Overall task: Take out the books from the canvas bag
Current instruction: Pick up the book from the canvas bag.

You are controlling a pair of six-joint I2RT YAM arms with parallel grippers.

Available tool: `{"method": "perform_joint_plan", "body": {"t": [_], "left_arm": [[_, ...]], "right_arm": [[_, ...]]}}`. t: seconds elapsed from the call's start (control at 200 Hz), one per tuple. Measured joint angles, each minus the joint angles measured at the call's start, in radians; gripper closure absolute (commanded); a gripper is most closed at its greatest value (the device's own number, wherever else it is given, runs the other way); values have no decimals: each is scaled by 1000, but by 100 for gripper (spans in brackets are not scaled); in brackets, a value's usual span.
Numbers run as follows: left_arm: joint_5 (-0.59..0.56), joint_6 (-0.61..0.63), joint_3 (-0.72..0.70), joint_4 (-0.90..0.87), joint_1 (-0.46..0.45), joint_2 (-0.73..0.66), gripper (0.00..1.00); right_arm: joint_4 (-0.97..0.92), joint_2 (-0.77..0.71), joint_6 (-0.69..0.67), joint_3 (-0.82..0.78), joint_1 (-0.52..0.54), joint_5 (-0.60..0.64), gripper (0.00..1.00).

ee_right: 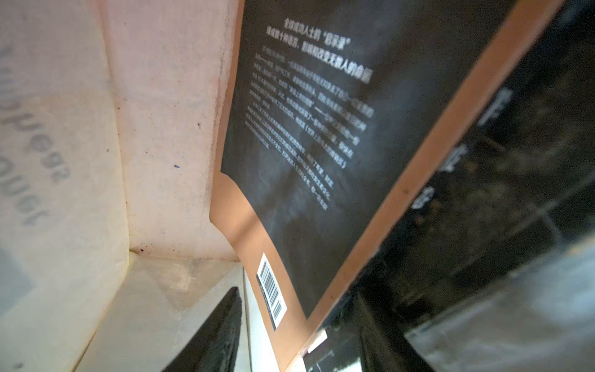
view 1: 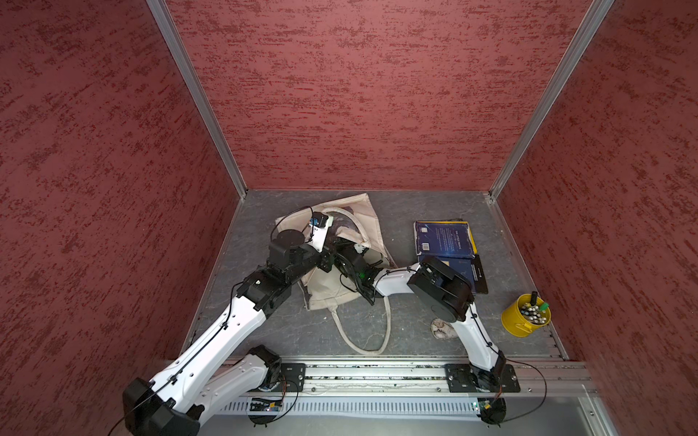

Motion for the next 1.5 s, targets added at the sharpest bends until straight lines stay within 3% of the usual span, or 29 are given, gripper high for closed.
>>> {"method": "perform_joint_plan", "body": {"t": [0.491, 0.877, 1.167, 1.498], "left_arm": [[19, 1, 0, 10, 0, 0, 100], [75, 3, 0, 19, -9, 0, 100], [74, 7, 0, 19, -10, 0, 100], [74, 8, 0, 19, -13, 0, 100]], "right_arm": [[11, 7, -91, 34, -39, -41, 44], [58, -136, -60, -203, -26, -48, 43], [78, -289, 9, -373, 70, -31, 45], [85, -198, 50, -361, 45, -32, 49]]}}
